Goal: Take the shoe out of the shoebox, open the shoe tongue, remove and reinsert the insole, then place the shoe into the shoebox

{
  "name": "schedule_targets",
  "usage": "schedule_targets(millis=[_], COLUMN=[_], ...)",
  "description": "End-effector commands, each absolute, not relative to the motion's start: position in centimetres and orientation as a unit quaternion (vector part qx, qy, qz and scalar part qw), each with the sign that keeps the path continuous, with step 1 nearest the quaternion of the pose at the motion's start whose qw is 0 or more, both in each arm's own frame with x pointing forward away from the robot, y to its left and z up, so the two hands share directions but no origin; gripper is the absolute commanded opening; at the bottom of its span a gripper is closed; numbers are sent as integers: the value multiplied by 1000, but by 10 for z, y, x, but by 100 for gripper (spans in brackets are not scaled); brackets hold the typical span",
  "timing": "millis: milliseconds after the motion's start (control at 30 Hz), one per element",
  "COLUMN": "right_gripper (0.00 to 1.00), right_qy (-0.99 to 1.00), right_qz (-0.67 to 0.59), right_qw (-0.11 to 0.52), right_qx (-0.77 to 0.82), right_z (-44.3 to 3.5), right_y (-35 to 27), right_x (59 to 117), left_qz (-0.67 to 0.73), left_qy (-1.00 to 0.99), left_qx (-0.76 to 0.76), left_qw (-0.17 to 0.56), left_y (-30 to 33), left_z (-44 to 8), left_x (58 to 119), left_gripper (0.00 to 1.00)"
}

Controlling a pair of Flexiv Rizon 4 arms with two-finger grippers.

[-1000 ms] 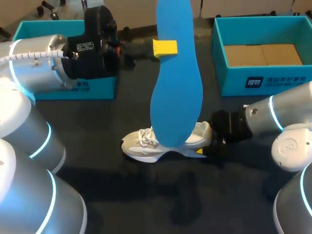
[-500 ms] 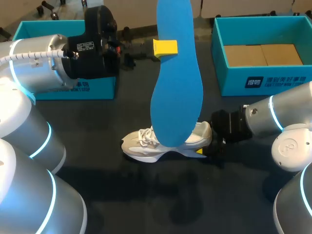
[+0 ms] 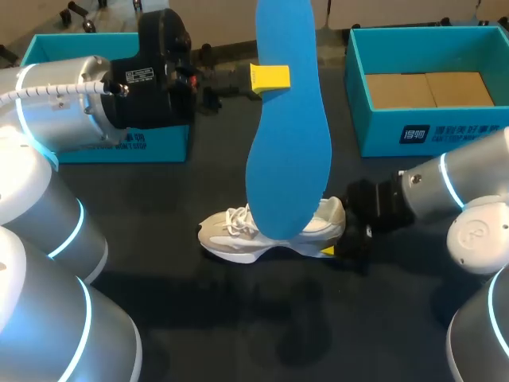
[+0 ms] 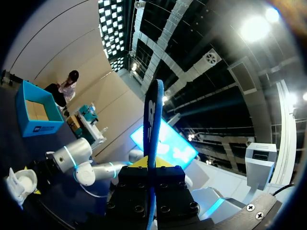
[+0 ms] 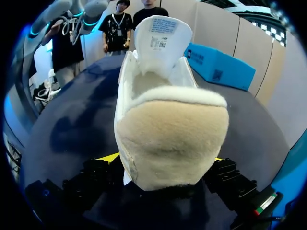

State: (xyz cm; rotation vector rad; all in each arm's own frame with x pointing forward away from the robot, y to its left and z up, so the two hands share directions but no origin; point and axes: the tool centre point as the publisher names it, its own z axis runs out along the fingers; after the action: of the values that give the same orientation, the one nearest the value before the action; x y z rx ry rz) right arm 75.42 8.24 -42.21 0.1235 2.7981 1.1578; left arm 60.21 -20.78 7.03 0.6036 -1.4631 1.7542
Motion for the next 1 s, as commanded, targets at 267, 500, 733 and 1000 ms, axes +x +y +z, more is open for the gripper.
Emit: schedule_targets(millis=[267,500,733,1000], right_gripper=[100,100,100,100], right_qy=[946,960,970,980], right_qz=[316,267,213,154], right_qw=[29,-3,-13,-18], right_qx=[67,88,113,127], right_z=[-396,-373,-357,-344], right_y=[68,67,68,75], right_x=[753,748,744,742], left_qz=[687,687,687,687], left_qy=[-572,-572,-572,-572], left_qx=[236,236,236,236], left_qw=[380,380,380,380], left_y=[-212,-212,-212,-212], left_z=[71,71,71,71], left_x=[603,603,603,603], left_gripper=[0,0,0,0])
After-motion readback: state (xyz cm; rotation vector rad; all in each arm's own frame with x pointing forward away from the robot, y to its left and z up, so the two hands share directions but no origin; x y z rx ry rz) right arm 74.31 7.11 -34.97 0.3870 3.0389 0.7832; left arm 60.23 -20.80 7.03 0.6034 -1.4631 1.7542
